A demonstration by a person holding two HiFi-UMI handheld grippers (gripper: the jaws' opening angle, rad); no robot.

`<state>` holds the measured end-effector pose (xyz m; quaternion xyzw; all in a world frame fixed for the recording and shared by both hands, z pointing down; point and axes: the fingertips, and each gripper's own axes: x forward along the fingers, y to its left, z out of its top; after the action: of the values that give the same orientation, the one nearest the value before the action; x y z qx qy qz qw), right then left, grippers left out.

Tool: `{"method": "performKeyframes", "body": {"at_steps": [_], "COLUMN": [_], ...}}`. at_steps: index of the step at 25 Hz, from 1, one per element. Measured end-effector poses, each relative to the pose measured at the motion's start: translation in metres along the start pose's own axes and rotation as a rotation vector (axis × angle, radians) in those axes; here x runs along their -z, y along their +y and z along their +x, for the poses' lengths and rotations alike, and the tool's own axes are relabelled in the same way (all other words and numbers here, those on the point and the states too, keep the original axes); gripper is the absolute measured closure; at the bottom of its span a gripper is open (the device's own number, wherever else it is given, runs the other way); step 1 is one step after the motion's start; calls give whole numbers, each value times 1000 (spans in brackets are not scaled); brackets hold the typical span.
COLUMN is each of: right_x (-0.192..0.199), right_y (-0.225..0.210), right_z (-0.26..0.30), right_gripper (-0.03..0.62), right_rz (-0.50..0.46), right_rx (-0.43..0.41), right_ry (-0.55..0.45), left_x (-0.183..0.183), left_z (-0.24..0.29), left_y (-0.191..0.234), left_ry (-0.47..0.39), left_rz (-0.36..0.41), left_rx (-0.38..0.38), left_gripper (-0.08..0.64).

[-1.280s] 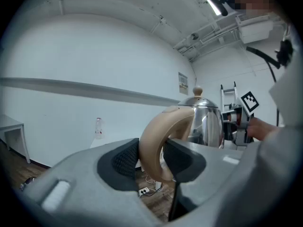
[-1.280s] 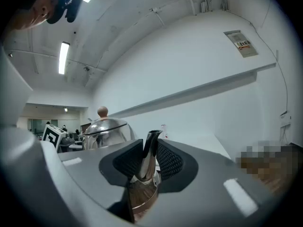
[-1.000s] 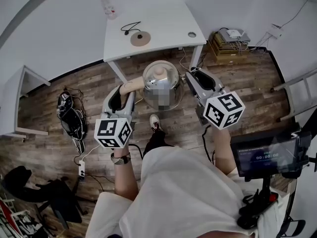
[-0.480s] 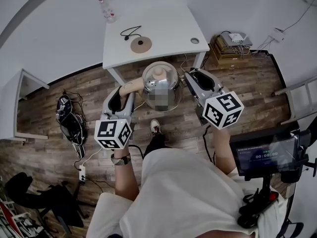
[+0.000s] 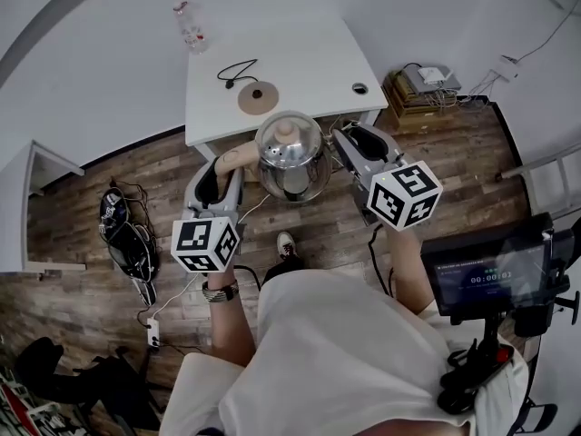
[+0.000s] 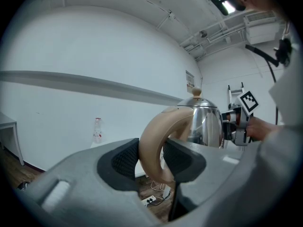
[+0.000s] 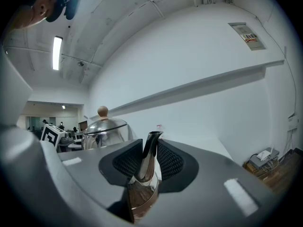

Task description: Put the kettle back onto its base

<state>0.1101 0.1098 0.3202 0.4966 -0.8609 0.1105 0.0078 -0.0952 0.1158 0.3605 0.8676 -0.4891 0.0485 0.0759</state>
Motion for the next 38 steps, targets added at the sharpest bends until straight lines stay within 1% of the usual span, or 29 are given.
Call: {"method": "performKeyframes", "body": {"at_steps": [7,12,16,21,27,29,33,38], "right_x": [-7,4,-8,-11,-23,-21,-8,-5], "right_y": [-9,-27,-30,-33,-35,-35,-29,-28], "right_z": [49,111,119,120,146,157,186,194], "right_gripper": [494,494,494,495,495,494,495,492], "right_rz": [17,42,33,33,37,47,61,66], "right_rx": [15,30,40,48,58,62,63,75], "right_ry": [1,20,7,-3,-5,-5,2,10], "left_x": [-10,-2,-12,-13,-28,-27,-16,-15], "left_z": [34,81,88,92,106,111,120,127], "left_y": [40,88,93,92,113,122,153,163], "left_ry": [16,37,34,37,49,57,67,72], "left_rz": [8,-1,5,13,31,34,20,5], "left_rx": [14,26,40,55,70,74,74,82], "left_gripper": [394,393,394,394,393,393,393,393]}}
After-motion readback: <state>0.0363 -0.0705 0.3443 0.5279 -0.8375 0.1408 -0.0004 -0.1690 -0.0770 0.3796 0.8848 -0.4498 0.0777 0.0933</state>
